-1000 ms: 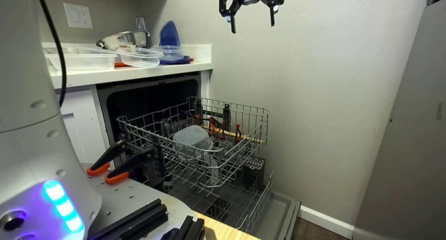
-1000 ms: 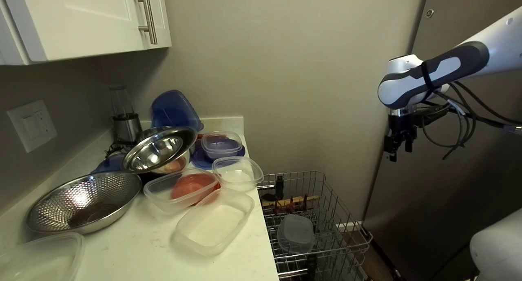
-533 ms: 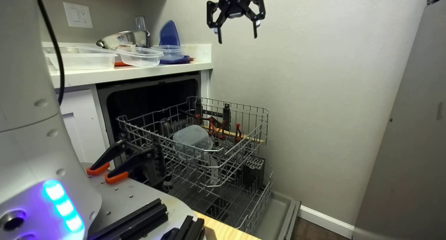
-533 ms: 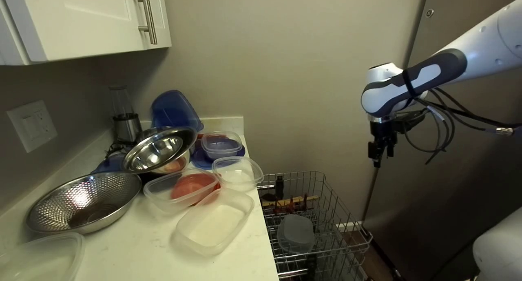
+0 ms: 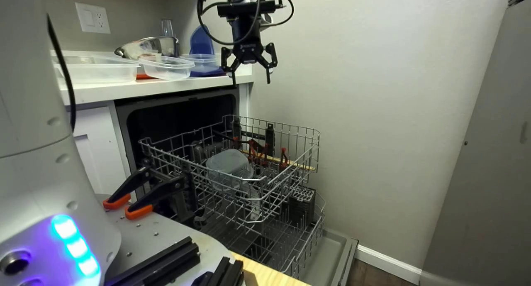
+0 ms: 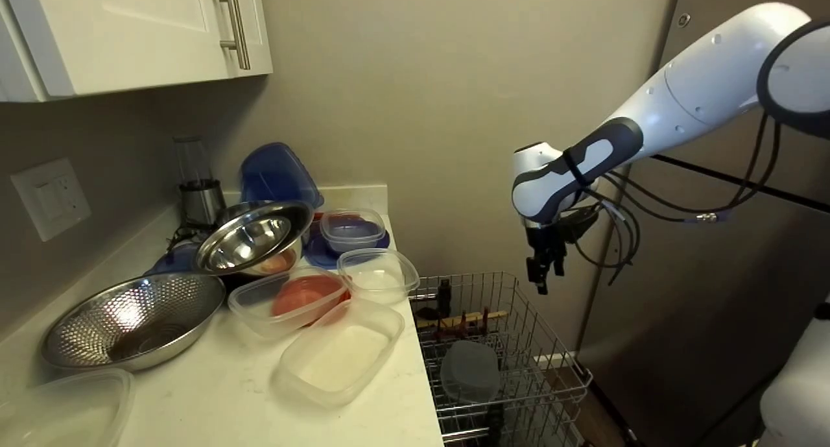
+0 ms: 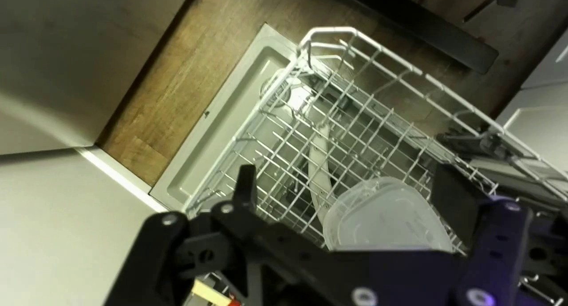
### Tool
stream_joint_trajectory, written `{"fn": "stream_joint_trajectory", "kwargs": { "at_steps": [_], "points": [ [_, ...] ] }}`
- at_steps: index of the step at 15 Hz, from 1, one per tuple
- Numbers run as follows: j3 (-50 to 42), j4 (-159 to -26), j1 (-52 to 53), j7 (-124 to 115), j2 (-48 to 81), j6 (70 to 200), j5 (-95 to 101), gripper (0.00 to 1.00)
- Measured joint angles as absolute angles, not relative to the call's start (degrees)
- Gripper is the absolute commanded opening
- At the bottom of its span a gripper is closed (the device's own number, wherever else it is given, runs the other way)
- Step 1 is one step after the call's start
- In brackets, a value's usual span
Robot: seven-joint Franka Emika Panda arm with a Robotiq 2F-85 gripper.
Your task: Put one clear bowl from the counter on the rack.
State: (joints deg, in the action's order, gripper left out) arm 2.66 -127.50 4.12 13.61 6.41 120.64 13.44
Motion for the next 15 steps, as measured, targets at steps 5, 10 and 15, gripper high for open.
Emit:
{"fn": "stream_joint_trajectory", "kwargs": {
  "at_steps": [5, 10, 15],
  "points": [
    [4.33, -122.55, 4.11, 10.44, 12.83, 126.73, -0.2, 1.0],
    [4.62, -118.41, 3.42, 9.41, 15.74, 129.78, -13.49, 1.0],
    [6.74, -116.06, 1.43, 10.37, 16.73, 134.26, -29.54, 1.0]
  ]
}}
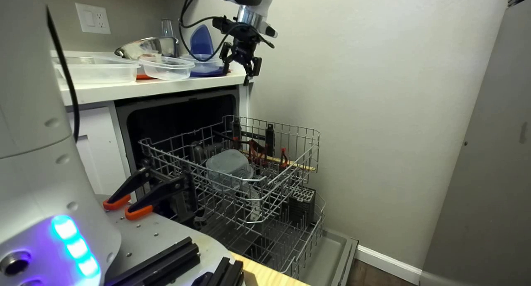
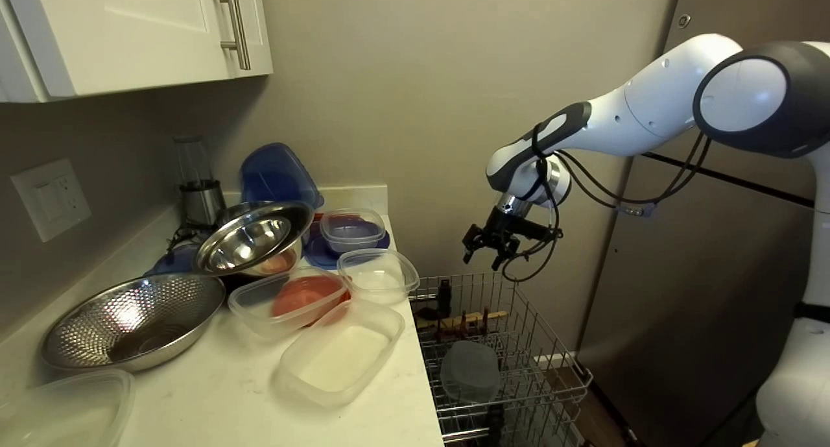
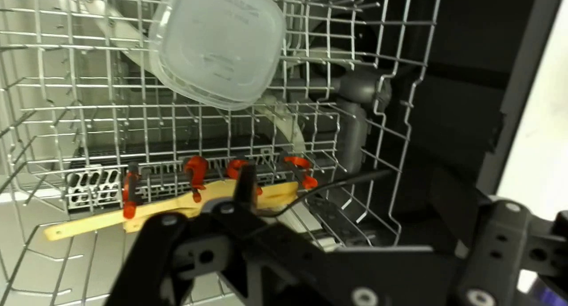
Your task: Put one clear bowl from the counter on the rack.
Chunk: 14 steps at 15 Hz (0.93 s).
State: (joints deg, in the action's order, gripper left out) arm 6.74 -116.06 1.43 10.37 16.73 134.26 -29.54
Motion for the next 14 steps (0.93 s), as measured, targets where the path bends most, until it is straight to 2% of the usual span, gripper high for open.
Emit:
{"fn": "stream_joint_trajectory", "kwargs": {
  "at_steps": [4, 8, 14],
  "points": [
    [9.04, -113.55, 1.01, 13.33, 17.65, 140.88, -38.55, 1.0],
    [11.46, -108.58, 2.66, 14.32, 21.31, 146.94, -38.96, 1.0],
    [14.05, -100.53, 4.15, 14.6, 27.47, 149.04, -38.75, 1.0]
  ]
}}
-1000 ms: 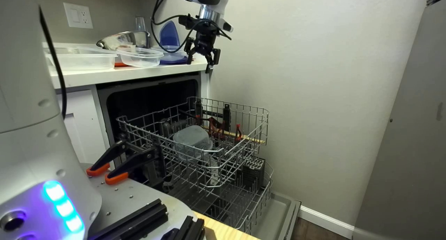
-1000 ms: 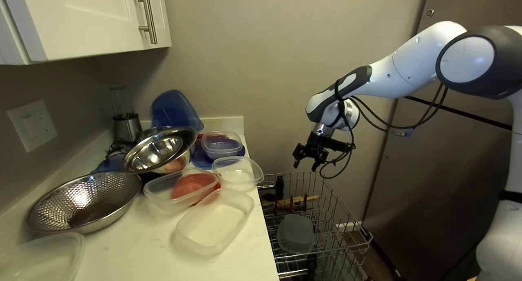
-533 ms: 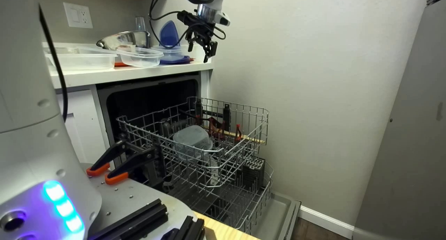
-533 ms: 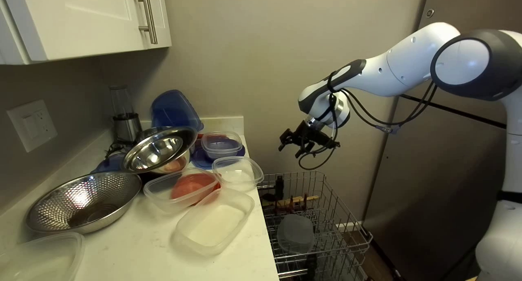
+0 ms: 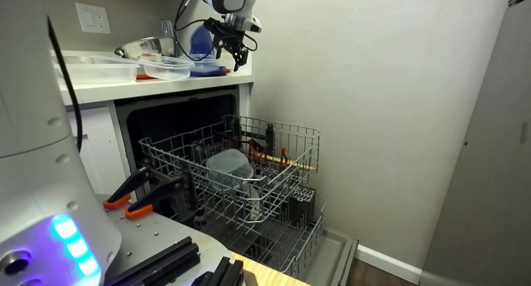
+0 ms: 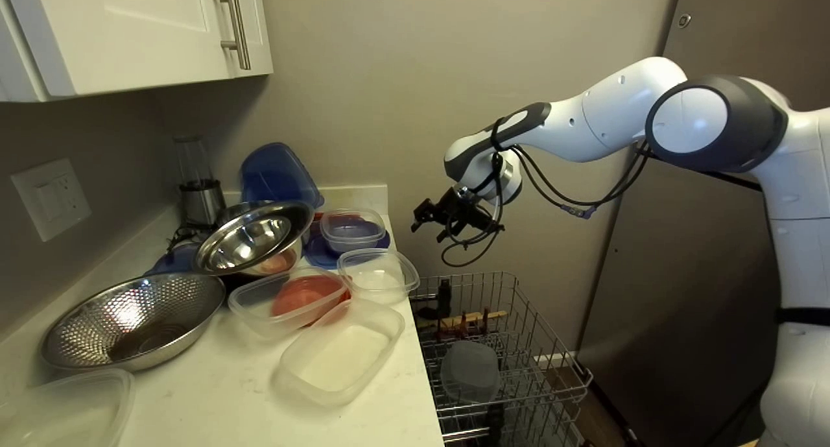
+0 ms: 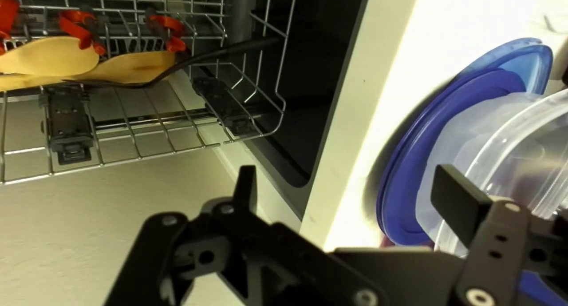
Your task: Put one clear bowl from the counter on the rack.
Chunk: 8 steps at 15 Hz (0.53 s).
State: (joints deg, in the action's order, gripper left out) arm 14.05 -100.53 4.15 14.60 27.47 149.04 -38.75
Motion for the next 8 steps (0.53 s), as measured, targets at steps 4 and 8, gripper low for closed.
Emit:
{"fn": "stream_joint_trajectory", "kwargs": {
  "at_steps": [4, 8],
  "points": [
    [14.01, -100.33, 4.02, 15.03, 27.62, 149.04, -38.75, 1.0],
    [14.01, -100.32, 4.02, 15.04, 27.62, 149.04, -38.75, 1.0]
  ]
}}
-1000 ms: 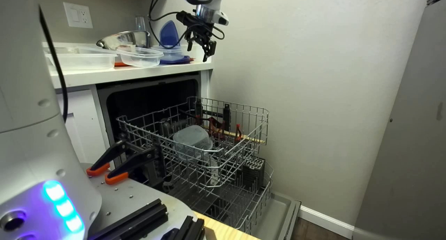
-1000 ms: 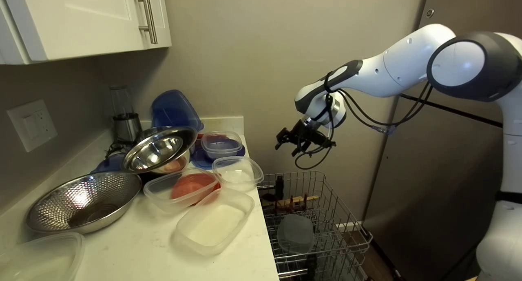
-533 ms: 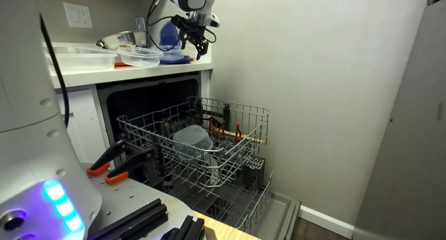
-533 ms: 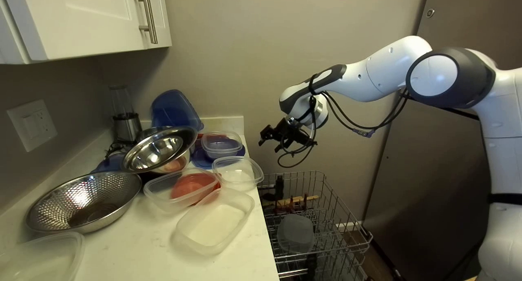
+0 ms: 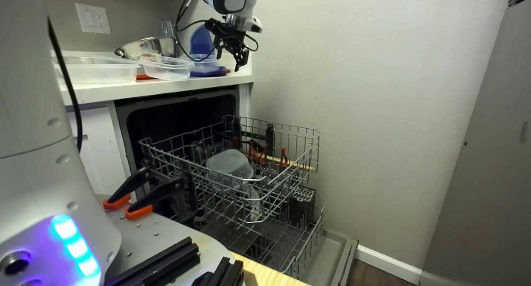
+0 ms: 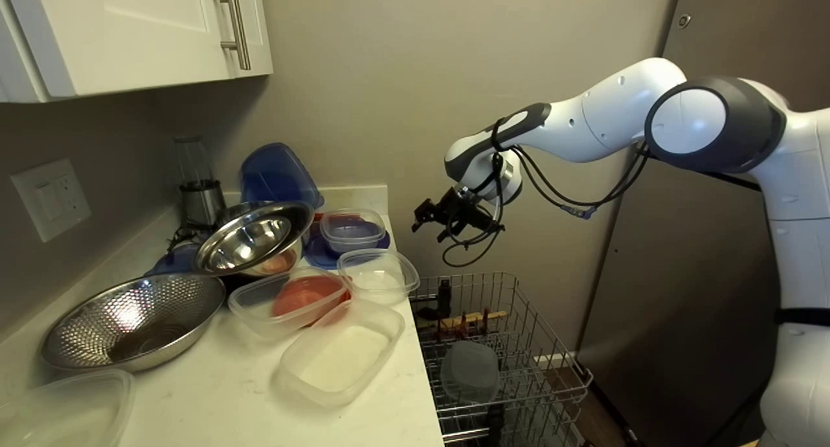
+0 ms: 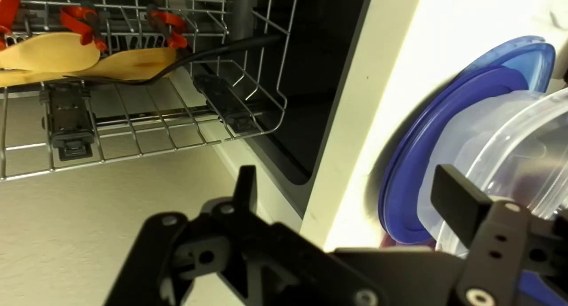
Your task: Put one clear bowl from the counter on the rack.
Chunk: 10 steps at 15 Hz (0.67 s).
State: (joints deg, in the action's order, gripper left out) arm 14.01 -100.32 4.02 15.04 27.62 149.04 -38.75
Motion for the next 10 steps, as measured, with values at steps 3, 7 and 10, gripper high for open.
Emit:
{"fn": "stream_joint_trajectory", "kwargs": {
  "at_steps": [3, 7, 10],
  "points": [
    [14.25, -99.6, 3.98, 15.03, 28.18, 148.56, -38.75, 1.0],
    [14.92, -94.57, 3.75, 15.03, 32.24, 146.36, -38.77, 1.0],
    [15.71, -90.17, 2.77, 15.03, 36.03, 144.54, -38.95, 1.0]
  ]
}}
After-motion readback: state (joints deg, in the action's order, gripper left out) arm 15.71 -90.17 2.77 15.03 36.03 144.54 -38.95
